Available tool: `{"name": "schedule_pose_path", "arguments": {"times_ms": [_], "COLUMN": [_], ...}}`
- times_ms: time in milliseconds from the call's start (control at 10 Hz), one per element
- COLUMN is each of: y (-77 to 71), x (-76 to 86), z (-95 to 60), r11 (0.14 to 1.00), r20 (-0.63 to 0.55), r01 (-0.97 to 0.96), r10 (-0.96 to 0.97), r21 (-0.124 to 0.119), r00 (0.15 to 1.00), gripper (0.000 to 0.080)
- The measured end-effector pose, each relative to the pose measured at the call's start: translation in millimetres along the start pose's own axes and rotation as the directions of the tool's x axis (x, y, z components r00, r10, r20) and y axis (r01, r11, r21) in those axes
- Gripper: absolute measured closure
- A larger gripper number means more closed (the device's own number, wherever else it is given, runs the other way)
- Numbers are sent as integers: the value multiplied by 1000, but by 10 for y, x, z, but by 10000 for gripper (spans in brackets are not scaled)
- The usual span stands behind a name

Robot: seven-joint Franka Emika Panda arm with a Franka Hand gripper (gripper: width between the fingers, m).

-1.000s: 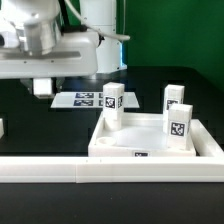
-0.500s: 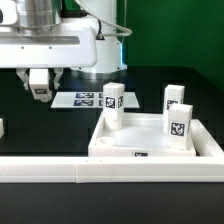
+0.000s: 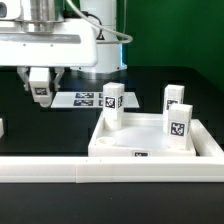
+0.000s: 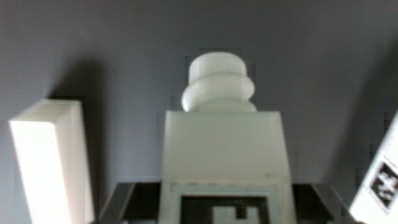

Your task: Assemble square table

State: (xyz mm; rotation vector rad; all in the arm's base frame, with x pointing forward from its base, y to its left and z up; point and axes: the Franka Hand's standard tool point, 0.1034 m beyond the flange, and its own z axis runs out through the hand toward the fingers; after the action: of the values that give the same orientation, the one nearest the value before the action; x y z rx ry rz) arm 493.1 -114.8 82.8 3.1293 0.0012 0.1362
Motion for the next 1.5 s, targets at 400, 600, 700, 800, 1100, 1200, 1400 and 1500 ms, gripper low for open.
{"name": "schedule_pose_path", "arguments": {"times_ms": [400, 600, 700, 800, 1100, 1200, 1400, 1500], "y": [-381, -359, -360, -353, -511, -595, -793, -722], "x": [414, 401, 400, 394, 489, 572, 711, 722], "z": [-112, -102, -101, -96, -64, -79, -110, -115], "r11": [993, 994, 994, 994, 991, 992, 998, 996], "r20": [-128, -125, -125, -125, -144, -155, -166, -196], "r01": [111, 103, 103, 105, 130, 127, 61, 82], "r10": [-115, -106, -107, -109, -133, -129, -59, -84], "r21": [-36, -36, -36, -37, -31, -25, 7, -21], "r00": [985, 986, 986, 986, 981, 979, 984, 977], "gripper": [517, 516, 516, 516, 516, 516, 516, 516]}}
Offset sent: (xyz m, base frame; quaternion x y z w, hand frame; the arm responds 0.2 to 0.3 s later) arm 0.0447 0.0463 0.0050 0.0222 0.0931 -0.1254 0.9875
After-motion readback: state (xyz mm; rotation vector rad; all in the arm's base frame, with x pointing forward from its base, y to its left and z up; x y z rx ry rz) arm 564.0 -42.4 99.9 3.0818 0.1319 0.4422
